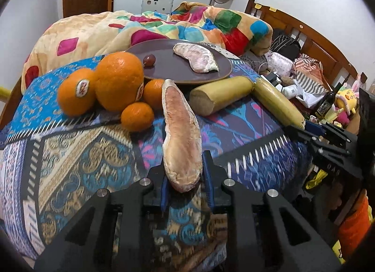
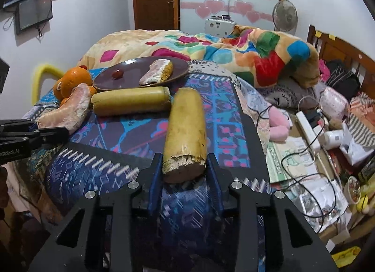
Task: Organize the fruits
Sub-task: 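Grasp the yellow cylinder with the right tool while the left tool grasps the pink pomelo piece, then lift and carry the pomelo piece and yellow cylinder over the purple plate with both tools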
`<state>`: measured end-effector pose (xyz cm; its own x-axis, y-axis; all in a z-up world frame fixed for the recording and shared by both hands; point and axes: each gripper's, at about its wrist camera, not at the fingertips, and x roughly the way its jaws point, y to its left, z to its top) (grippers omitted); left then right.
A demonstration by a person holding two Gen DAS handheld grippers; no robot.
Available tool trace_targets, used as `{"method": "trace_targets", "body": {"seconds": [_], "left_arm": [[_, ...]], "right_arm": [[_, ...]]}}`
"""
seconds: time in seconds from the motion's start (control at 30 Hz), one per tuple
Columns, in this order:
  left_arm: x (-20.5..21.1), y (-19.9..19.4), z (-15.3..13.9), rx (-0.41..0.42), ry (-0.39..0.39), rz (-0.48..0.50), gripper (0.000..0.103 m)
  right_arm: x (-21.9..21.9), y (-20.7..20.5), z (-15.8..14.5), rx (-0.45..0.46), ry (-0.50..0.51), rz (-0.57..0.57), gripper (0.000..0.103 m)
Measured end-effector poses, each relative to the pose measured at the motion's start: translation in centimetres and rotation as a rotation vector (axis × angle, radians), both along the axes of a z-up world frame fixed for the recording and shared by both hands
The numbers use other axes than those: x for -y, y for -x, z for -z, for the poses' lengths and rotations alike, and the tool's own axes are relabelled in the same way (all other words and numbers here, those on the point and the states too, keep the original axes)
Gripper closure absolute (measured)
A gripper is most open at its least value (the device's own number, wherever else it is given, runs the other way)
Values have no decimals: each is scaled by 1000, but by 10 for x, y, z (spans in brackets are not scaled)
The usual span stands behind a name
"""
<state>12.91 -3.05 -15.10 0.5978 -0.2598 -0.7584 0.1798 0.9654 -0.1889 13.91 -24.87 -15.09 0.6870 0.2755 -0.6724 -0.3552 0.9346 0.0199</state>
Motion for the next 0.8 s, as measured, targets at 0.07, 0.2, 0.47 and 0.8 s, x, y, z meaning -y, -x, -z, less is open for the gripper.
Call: {"method": "trace_targets", "body": {"seconds": [0.07, 0.2, 0.47, 0.8], "left_arm": [[-1, 7, -1, -7, -7, 2, 78], [2, 13, -4, -22, -52, 22, 78], [14, -8, 0, -31, -125, 32, 74], [15, -25, 3, -10, -114, 25, 68]], "right_arm": [[5, 4, -1, -3, -1, -3, 70], [5, 12, -1, 8, 39, -16, 69], [6, -9, -3, -65, -2, -42, 69], [-7, -37, -1, -106, 48, -79, 67]]}}
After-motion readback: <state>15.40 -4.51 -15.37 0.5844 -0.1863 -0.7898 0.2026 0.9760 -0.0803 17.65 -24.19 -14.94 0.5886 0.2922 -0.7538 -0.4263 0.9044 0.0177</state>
